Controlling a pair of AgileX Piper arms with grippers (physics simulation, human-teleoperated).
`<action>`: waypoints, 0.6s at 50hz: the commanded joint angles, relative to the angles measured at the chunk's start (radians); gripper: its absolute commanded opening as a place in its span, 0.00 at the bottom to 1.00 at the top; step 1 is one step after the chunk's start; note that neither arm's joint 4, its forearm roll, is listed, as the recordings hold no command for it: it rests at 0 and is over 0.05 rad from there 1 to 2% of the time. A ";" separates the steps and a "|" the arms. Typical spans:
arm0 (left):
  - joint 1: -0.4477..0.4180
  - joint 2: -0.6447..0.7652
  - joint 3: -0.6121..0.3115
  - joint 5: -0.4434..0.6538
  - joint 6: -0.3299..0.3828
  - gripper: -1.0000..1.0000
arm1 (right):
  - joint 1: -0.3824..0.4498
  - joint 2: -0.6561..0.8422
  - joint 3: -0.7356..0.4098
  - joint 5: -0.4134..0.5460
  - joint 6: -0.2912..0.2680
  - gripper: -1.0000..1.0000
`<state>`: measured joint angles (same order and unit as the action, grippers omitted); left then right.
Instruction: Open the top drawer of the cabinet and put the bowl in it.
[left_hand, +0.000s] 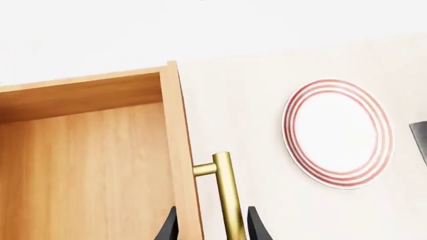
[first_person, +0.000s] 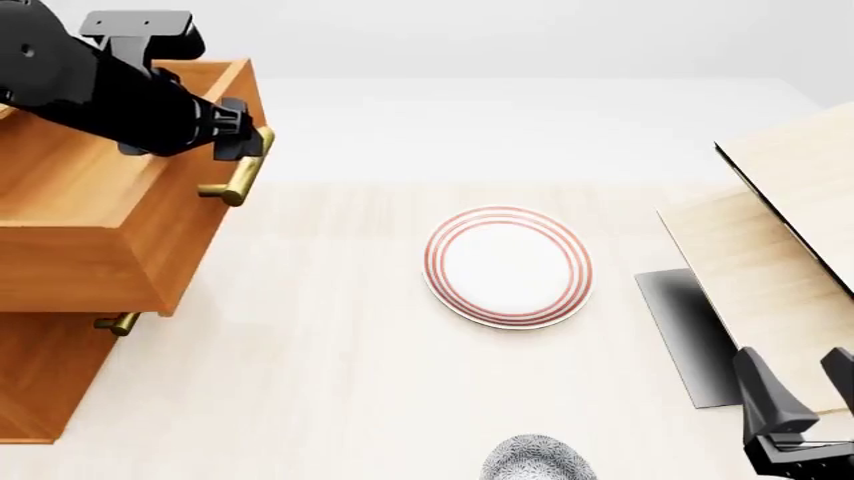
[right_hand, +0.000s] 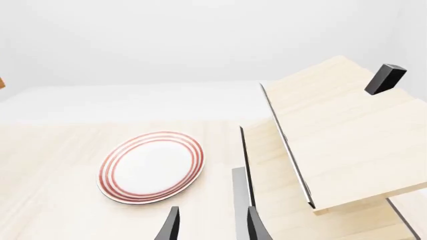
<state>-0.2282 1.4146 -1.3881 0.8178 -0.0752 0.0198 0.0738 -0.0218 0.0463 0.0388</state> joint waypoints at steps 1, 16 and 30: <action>-0.044 0.000 -0.015 -0.004 -0.010 1.00 | 0.000 0.001 0.000 0.000 0.000 1.00; -0.083 0.002 -0.024 -0.008 -0.007 1.00 | 0.000 0.001 -0.001 0.002 0.001 1.00; -0.105 0.004 -0.035 -0.005 -0.001 1.00 | 0.000 0.003 -0.001 0.002 0.001 1.00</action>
<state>-0.2957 1.4206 -1.4069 0.8149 -0.0938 0.0204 0.0754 -0.0230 0.0497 0.0402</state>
